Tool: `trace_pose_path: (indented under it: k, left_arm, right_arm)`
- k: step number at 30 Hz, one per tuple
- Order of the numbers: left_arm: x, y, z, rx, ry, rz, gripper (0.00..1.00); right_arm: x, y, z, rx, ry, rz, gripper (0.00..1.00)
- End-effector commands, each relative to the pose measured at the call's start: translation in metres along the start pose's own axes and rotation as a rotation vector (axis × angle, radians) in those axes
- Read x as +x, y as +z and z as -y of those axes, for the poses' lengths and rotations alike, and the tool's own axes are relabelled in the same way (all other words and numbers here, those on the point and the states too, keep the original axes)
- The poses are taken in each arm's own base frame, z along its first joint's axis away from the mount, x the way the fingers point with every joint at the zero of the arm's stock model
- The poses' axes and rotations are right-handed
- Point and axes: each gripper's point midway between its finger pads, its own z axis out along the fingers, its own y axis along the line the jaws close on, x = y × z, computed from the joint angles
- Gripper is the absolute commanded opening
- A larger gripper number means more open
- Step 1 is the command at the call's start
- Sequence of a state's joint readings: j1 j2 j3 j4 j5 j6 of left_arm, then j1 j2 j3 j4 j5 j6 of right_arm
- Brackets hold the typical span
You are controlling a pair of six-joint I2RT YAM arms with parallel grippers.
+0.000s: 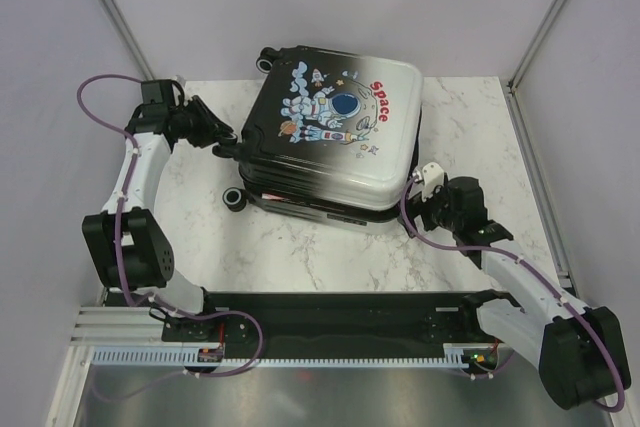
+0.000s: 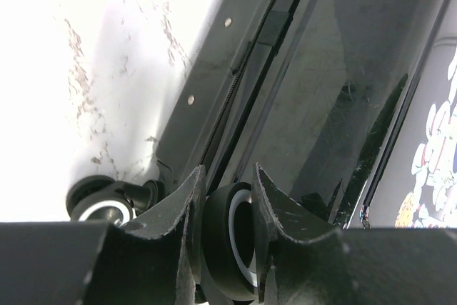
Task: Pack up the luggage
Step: Zip the luggage at the center of the board.
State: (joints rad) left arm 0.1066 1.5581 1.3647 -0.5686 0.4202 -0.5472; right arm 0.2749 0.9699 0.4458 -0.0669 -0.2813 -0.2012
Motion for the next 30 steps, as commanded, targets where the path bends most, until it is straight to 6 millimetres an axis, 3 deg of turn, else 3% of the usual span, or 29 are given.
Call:
trace_pose_path:
  k: [1,9,15,23,24,30]
  left_arm:
    - [-0.023,-0.004,0.042,0.15,0.095,0.027,0.02]
    - [-0.046,0.008,0.038,0.139,0.111,0.029,0.02]
    - [-0.051,0.014,0.042,0.165,0.128,0.013,0.02]
    - [-0.058,0.014,0.047,0.183,0.127,0.012,0.02]
    - [-0.06,0.012,0.051,0.192,0.132,0.017,0.02]
    - [-0.063,0.011,0.053,0.197,0.128,0.02,0.02]
  right_arm:
    - [-0.05,-0.001,-0.002,-0.037,-0.078,0.16,0.98]
    - [-0.066,0.013,-0.009,-0.108,-0.074,0.193,0.98]
    - [-0.082,0.024,-0.007,-0.121,-0.095,0.229,0.98]
    - [-0.106,0.031,-0.023,-0.177,-0.153,0.247,0.97]
    - [-0.103,0.031,-0.023,-0.175,-0.161,0.228,0.96]
    - [-0.094,0.025,-0.021,-0.15,-0.205,0.204,0.65]
